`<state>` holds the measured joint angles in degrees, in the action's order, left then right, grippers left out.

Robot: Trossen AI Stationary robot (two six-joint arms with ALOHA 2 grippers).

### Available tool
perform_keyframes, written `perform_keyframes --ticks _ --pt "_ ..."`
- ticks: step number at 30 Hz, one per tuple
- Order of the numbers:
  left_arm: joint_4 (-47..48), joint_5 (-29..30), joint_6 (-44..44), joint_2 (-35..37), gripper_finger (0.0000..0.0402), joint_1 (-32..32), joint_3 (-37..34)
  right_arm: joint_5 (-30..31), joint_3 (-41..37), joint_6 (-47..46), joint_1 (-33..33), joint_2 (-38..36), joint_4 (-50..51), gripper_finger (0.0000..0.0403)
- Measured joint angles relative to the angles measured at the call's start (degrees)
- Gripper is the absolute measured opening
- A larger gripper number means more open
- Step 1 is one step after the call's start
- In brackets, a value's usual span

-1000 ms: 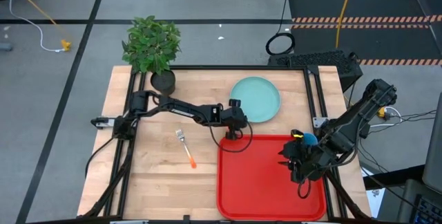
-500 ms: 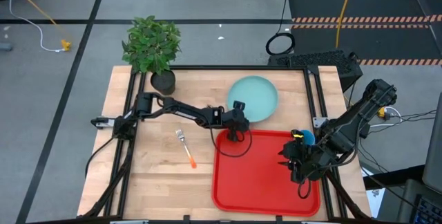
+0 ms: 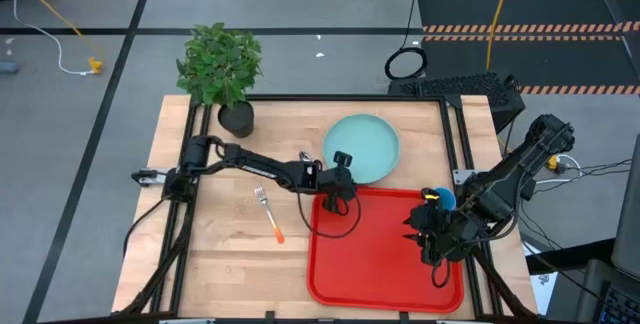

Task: Pick and place plate/cup/fork/spoon on tray
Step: Put the light blue plate on the red serving tray

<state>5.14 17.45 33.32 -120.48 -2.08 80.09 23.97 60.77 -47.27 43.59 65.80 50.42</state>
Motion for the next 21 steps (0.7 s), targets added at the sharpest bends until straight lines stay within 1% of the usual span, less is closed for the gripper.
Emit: perform_keyframes --ticks 4,9,11,15,21 --pt "2.51 0.24 -1.4 0.35 0.0007 -0.31 0.02 -0.02 0.0 0.0 0.0 0.0 -0.05 0.0153" --pt "5.2 0.35 -2.85 -0.44 0.0017 -0.19 0.0 -0.05 0.0 0.38 0.0 0.0 -0.11 0.0153" --pt "6.42 0.21 -3.96 -0.49 0.0014 -0.19 0.0 -0.2 0.0 0.87 0.0 0.0 -0.08 0.0153" --pt "5.68 -2.19 -4.02 -0.51 0.0007 -0.78 0.0 -0.22 0.0 2.3 0.0 0.0 -0.09 0.0153" --pt "5.35 -4.65 -5.21 -0.46 0.0021 -1.47 0.0 -0.22 0.0 2.98 0.0 0.0 -0.25 0.0153"
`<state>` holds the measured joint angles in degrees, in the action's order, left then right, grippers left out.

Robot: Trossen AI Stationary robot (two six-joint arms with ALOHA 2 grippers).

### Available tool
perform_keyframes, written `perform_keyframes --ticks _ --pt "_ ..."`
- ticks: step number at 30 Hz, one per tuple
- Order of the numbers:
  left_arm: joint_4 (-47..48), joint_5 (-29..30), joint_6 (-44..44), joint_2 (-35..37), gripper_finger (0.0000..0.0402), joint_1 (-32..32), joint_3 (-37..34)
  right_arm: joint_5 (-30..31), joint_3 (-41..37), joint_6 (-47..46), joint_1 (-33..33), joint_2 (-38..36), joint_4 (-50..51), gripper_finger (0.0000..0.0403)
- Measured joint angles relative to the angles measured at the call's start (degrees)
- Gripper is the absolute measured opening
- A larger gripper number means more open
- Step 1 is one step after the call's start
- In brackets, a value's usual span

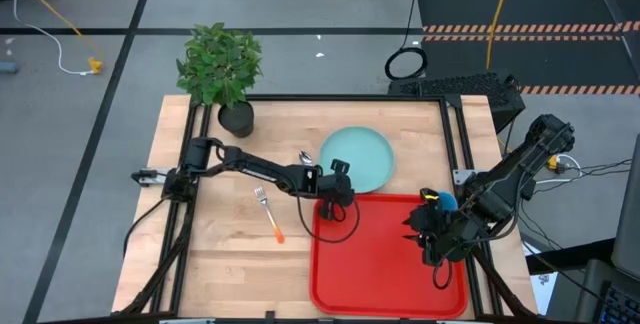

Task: Pick and place plate/cup/fork/spoon on tray
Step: Put the light blue plate on the red serving tray

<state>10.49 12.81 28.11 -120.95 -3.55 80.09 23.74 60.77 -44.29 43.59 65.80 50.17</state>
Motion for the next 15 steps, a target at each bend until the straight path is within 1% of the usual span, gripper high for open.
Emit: perform_keyframes --ticks 5,8,11,15 --pt "-0.83 -0.09 -0.41 0.7 0.0007 -0.73 0.0 -0.02 0.0 0.0 0.0 0.0 -0.46 0.0153" --pt "-0.57 2.69 -0.91 1.72 0.0011 -1.14 0.0 -0.02 -0.01 0.0 0.0 0.0 -0.68 0.0153" --pt "-0.41 3.79 -0.93 3.99 0.0015 -1.29 0.0 -0.02 -0.02 0.02 0.0 0.0 -0.65 0.0153" --pt "-0.28 3.78 -1.07 7.93 0.0007 -2.74 0.0 0.0 -0.02 0.43 0.0 0.0 -0.65 0.0153"
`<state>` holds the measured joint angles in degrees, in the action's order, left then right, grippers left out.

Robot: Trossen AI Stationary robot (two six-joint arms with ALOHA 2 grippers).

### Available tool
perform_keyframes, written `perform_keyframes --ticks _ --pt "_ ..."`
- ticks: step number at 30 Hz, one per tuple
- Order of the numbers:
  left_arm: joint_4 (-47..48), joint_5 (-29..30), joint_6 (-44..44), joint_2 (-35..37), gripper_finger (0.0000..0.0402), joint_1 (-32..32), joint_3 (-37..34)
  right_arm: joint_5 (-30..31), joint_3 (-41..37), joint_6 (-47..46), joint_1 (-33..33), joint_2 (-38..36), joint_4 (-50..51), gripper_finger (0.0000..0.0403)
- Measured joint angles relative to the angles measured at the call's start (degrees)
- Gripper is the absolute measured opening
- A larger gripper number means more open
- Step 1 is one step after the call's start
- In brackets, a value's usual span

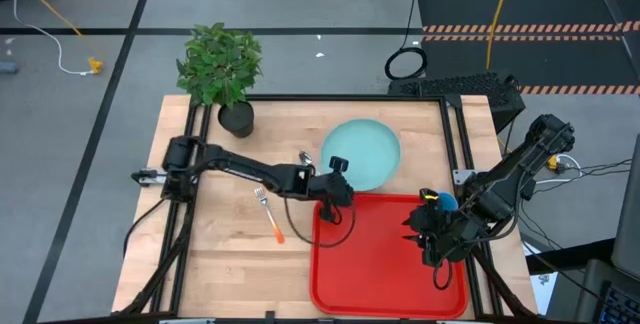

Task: Pick and place plate/cup/fork/spoon on tray
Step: Put the light blue plate on the red serving tray

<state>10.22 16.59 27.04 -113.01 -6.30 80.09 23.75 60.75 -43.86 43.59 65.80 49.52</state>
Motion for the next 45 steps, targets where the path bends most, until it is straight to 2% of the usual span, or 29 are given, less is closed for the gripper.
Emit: perform_keyframes --ticks 8,15,22,27,30,39,42,45 --pt "0.68 0.1 0.44 7.22 0.0014 -5.35 0.02 0.07 0.0 2.61 0.0 0.0 -3.14 0.0153" --pt "0.14 0.0 2.76 9.1 0.0013 -10.65 0.04 1.35 1.68 5.87 0.0 -0.31 -4.89 0.0148" --pt "0.17 0.62 1.92 9.07 0.001 -13.61 0.04 4.7 5.43 16.63 0.79 -0.42 -8.87 0.0081" --pt "-1.3 0.65 0.71 9.06 0.0012 -16.49 0.04 4.71 5.44 18.06 0.55 -0.88 -6.58 0.0025" --pt "-3.98 1.0 0.62 9.07 0.0019 -18.17 0.04 4.53 5.44 18.24 0.31 -1.43 -5.83 0.0004" --pt "-7.43 1.53 -1.64 8.93 0.001 -21.61 0.04 4.29 5.46 22.95 0.31 -3.66 -9.79 0.0009" --pt "-10.34 0.08 -1.22 7.59 0.0019 -21.93 0.04 4.29 5.46 23.98 0.31 -3.85 -10.21 0.0004" --pt "-16.38 -4.02 -0.33 4.57 0.002 -21.67 0.04 3.72 5.46 24.01 0.35 -3.85 -10.28 0.0001"
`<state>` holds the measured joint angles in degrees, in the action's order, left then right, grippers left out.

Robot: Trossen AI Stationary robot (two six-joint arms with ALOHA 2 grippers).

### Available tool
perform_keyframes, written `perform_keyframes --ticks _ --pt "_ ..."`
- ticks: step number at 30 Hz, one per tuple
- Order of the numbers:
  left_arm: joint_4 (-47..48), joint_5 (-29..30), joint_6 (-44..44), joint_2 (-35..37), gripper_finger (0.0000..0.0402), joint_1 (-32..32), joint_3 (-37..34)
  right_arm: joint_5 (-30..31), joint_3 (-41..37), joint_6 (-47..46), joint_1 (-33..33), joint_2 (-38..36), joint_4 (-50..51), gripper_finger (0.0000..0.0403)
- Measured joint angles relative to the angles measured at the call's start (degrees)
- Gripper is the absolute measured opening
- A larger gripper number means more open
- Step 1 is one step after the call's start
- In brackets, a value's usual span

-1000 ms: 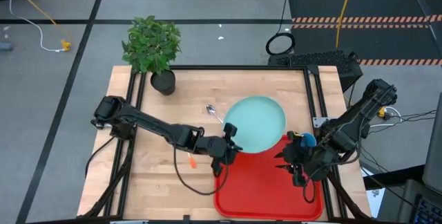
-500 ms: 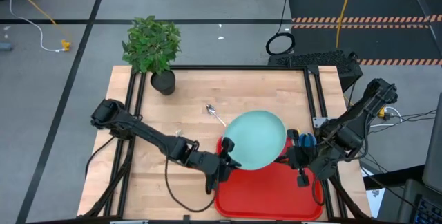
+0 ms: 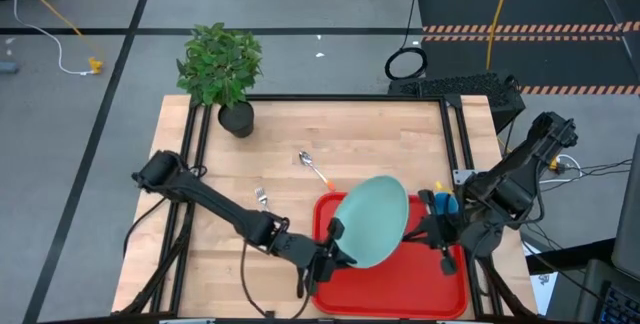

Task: Pick and place plate/cup/fork/spoon on tray
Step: Put the light blue plate on the red serving tray

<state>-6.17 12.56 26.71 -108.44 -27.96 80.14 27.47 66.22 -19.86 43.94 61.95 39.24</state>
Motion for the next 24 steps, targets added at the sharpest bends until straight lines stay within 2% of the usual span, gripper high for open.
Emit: perform_keyframes --ticks 3,6,9,15,20,24 --pt "-0.61 -1.13 -0.27 -2.38 0.0017 0.31 0.01 -2.16 0.0 -0.99 0.2 0.05 -0.1 0.0001" --pt "3.21 -0.94 -1.42 -3.65 0.0018 0.21 0.11 -5.44 -0.02 -3.93 0.63 0.07 -0.47 0.0" --pt "5.7 -3.52 -2.07 -4.48 0.0018 0.06 -0.14 -5.03 0.09 -6.4 1.95 -0.07 -0.54 0.0" --pt "6.55 -2.72 -1.57 -3.13 0.0007 0.14 0.05 -5.44 0.04 -10.78 4.68 0.0 1.66 0.0" --pt "2.1 -5.95 -1.25 -3.51 0.0014 0.28 -0.05 -3.23 0.04 -11.09 5.27 0.0 1.79 0.0" --pt "-0.7 -5.93 -1.0 -5.47 0.0014 0.09 0.07 -3.21 0.04 -11.06 5.27 0.0 1.7 0.0"
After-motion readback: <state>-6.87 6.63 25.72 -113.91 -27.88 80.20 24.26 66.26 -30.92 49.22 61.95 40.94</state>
